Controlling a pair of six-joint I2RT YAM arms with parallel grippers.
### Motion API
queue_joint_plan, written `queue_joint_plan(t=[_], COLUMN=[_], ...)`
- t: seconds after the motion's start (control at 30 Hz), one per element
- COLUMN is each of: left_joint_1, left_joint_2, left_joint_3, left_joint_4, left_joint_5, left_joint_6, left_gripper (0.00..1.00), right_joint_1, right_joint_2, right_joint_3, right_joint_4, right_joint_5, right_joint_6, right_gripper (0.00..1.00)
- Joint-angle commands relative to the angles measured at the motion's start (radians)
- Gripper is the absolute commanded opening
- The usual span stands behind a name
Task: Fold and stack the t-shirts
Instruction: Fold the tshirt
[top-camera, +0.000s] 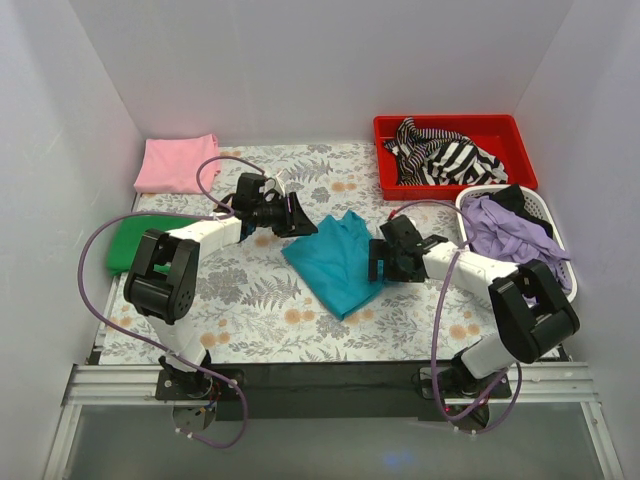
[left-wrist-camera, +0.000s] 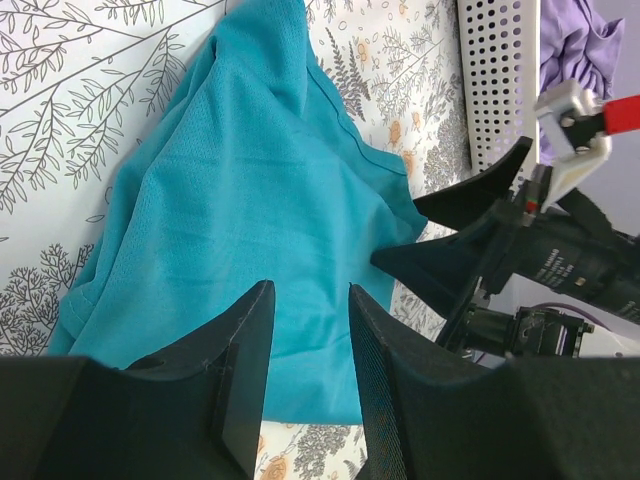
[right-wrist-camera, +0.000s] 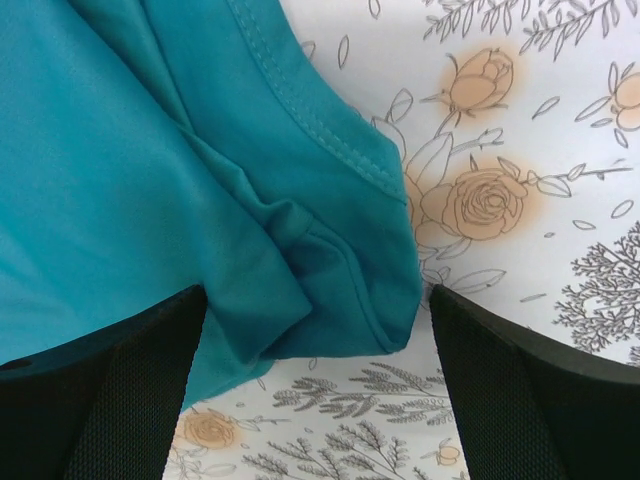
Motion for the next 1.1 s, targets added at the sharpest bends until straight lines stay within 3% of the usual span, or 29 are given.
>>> queue_joint_plan(t=[0.0,0.13,0.4,0.7,0.87,1.07], left_joint_1=[-0.005,-0.005,-0.003,-0.003,-0.003,0.001], left_joint_2=[-0.018,-0.018,-0.051,-0.221,-0.227,-0.219], left_joint_3=[0.033,0.030,0.004,-0.059,-0.050,-0.030], left_joint_4=[0.001,-0.006,-0.022,-0.031,-0.059,-0.114], left_joint_5=[0.012,0.003,-0.040,-0.228,-0.268,-0.449], left_joint_6=[0.026,0.032,0.050,0.069,0.081,0.078], left_gripper=[0.34,0.34,0.34,0.36,0.36,0.38], right_joint_1=[-0.004,-0.004,-0.002,-0.002,0.004,-0.001], right_joint_2=[0.040,0.112,0.325,0.568,0.669,0.564], right_joint_3=[-0.008,0.004,0.176,0.551,0.780,0.828], right_joint_4=[0.079,0.151,0.192,0.111,0.051,0.031], right_joint_5=[-0.030,-0.110,-0.276,-0.430,-0.374,-0.245], right_joint_6=[0.016,-0.024,-0.183,-0.468,-0.532,-0.573], right_gripper=[0.98,0.97,0.74,0.79,0.82,0.88])
